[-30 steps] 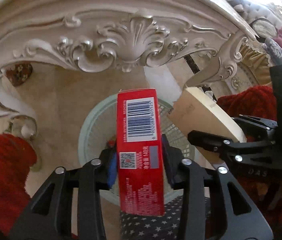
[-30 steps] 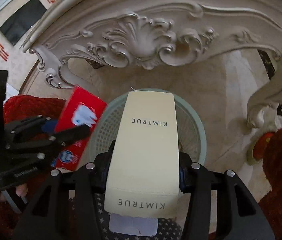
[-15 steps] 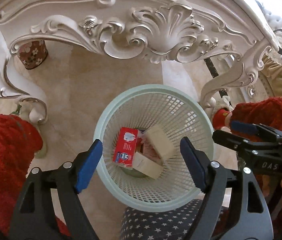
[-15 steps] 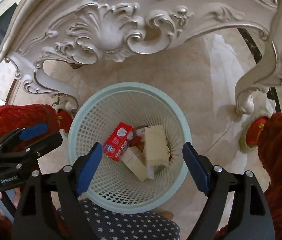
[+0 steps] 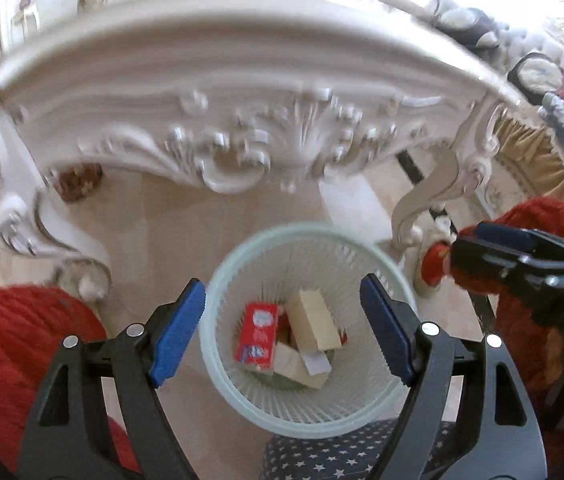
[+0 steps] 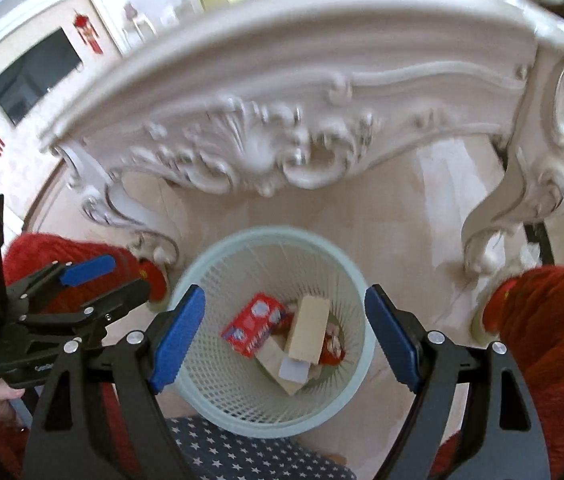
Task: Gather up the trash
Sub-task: 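Raise both open tools back toward the table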
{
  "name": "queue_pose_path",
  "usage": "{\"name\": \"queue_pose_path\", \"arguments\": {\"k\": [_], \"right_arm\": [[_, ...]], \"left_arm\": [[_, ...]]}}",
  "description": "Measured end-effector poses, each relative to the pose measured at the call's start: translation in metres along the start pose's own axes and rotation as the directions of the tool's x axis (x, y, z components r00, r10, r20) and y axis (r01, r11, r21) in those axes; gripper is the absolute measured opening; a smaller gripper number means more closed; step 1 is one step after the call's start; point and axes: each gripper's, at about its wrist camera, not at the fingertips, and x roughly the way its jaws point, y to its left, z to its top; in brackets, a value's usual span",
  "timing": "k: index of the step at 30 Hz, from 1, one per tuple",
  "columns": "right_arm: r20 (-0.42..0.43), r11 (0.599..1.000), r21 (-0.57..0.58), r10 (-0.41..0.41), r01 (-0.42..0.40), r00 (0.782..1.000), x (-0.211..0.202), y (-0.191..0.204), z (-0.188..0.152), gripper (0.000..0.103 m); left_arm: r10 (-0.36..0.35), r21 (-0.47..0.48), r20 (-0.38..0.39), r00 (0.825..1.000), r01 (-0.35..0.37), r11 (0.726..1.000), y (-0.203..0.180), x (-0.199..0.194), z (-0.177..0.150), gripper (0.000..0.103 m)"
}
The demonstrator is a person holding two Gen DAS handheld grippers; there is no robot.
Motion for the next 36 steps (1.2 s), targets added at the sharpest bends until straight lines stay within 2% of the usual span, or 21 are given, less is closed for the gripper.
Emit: {"name": "queue_pose_path", "arguments": {"k": [3,6,8,11,13,15,17,19,25,31,36], "right_arm": [[0.102,1.0,-0.028,-0.005,0.008,0.995,-0.028,0.0,0.029,0.078],[0.215,0.997,-0.064,-0.022,0.036,0.976,-0.053,-0.002,0.073,0.078],[0.283,0.994,-0.081,-0.043,0.068,0.958,-0.062,-0.007,0.105,0.078],[0.313,0.992,-0.094,-0.047,0.08,0.949,-0.058,-0.013,0.148,0.078],[0.3,0.992,-0.097,-0.049,0.081,0.953,-0.048,-0.017,0.173,0.078],[0.289,0.99,-0.114,-0.051,0.088,0.956,-0.037,-0.018,0.196,0.078],[0.278,0.984,-0.136,-0.071,0.113,0.958,-0.021,-0.017,0.219,0.078],[0.27,0.981,-0.149,-0.083,0.126,0.959,-0.011,-0.017,0.234,0.078],[0.251,0.974,-0.175,-0.095,0.141,0.963,0.007,-0.02,0.26,0.078],[0.239,0.967,-0.2,-0.106,0.156,0.965,0.015,-0.022,0.276,0.078],[0.206,0.963,-0.215,-0.117,0.162,0.972,0.032,-0.023,0.288,0.078]], "left_arm": [[0.029,0.043,0.085,0.996,-0.033,0.999,-0.001,-0.029,0.027,0.078],[0.055,0.069,0.173,0.983,-0.068,0.995,0.002,-0.053,0.072,0.078],[0.05,0.057,0.226,0.973,-0.065,0.996,0.007,-0.063,0.108,0.078],[0.076,0.041,0.291,0.954,-0.092,0.995,0.014,-0.063,0.156,0.078],[0.102,0.033,0.28,0.955,-0.115,0.993,0.016,-0.05,0.184,0.078],[0.091,0.026,0.24,0.966,-0.1,0.995,0.019,-0.032,0.206,0.078],[0.079,0.019,0.217,0.973,-0.085,0.996,0.02,-0.019,0.22,0.078],[0.094,0.019,0.202,0.975,-0.1,0.995,0.021,-0.005,0.231,0.078],[0.101,0.023,0.151,0.983,-0.106,0.994,0.023,0.023,0.247,0.078],[0.119,0.055,0.135,0.984,-0.127,0.99,0.017,0.033,0.252,0.078],[0.14,0.044,0.1,0.985,-0.145,0.988,0.013,0.045,0.257,0.078]]}}
